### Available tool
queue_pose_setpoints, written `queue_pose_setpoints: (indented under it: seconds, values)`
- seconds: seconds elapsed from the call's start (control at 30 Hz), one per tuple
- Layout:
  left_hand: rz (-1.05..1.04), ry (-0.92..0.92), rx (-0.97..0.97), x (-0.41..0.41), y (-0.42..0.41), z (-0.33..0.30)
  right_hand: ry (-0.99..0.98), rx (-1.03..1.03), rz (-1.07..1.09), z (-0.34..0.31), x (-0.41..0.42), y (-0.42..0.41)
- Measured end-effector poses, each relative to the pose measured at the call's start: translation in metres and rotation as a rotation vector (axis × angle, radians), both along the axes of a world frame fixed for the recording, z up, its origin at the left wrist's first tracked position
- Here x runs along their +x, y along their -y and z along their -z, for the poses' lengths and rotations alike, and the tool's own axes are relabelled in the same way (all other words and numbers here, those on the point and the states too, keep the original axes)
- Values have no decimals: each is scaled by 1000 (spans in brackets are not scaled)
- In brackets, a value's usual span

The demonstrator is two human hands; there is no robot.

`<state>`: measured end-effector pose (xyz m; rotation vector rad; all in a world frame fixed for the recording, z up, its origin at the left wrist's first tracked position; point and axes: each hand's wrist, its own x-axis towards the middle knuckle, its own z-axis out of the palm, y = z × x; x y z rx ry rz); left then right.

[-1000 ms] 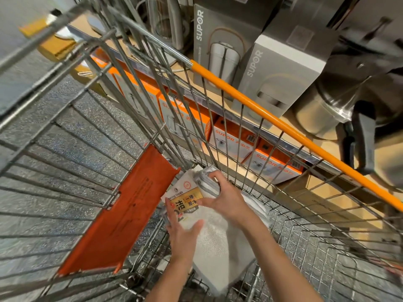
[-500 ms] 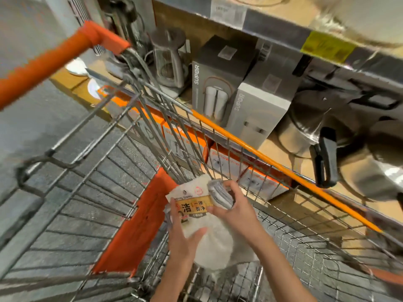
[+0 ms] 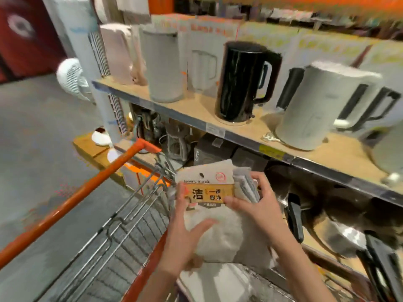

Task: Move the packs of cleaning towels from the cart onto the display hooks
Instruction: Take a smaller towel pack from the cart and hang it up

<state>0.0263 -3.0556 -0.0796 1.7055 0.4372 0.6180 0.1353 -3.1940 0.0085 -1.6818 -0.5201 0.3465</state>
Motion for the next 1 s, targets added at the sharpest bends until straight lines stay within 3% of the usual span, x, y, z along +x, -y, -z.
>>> queue_pose_setpoints:
  seconds: [0.2,0.27,0.5,0.7,0.83,1.0]
  values:
    - [10,109,271,-9,-28,-117,49,220,-44,-97,-10,-1]
    - [45,129,280,-20,-39,-145,36,274,-63,-121,-17,-5]
    - [236,229,188,-45,-87,-199,-63,323,35,-155,-54,-47]
    - [413,293,-53,-77,-158,-200,-134,340,139,-154,-107,-115]
    - [486,286,-117,-98,-201,-198,-163,369,166,-152,-142,-155]
    - [619,273,-147,-113,-216,-210,-160,298,354,-156,-184,-158]
